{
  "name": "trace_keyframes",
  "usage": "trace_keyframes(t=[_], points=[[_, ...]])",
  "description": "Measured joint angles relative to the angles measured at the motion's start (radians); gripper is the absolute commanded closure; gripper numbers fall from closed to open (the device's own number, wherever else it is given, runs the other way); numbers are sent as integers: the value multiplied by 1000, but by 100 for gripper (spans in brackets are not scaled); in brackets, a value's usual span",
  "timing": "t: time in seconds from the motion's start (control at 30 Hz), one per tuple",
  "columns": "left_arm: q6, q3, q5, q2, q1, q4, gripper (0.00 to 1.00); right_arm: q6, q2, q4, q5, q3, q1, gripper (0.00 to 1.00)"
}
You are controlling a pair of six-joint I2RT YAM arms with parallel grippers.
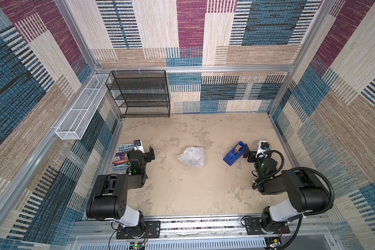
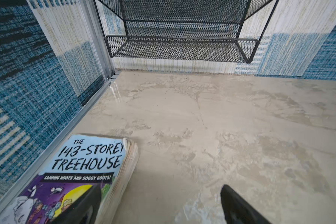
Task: Wrap bowls in bubble wrap
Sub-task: Reset both arms
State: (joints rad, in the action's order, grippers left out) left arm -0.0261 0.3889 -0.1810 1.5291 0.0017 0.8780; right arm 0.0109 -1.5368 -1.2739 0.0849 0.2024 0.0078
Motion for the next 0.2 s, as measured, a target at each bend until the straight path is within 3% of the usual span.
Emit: trace_keyframes(t=[0.2], points=[[1,41,11,16,3,-47,0,0,0,0,-4,0,0,1]])
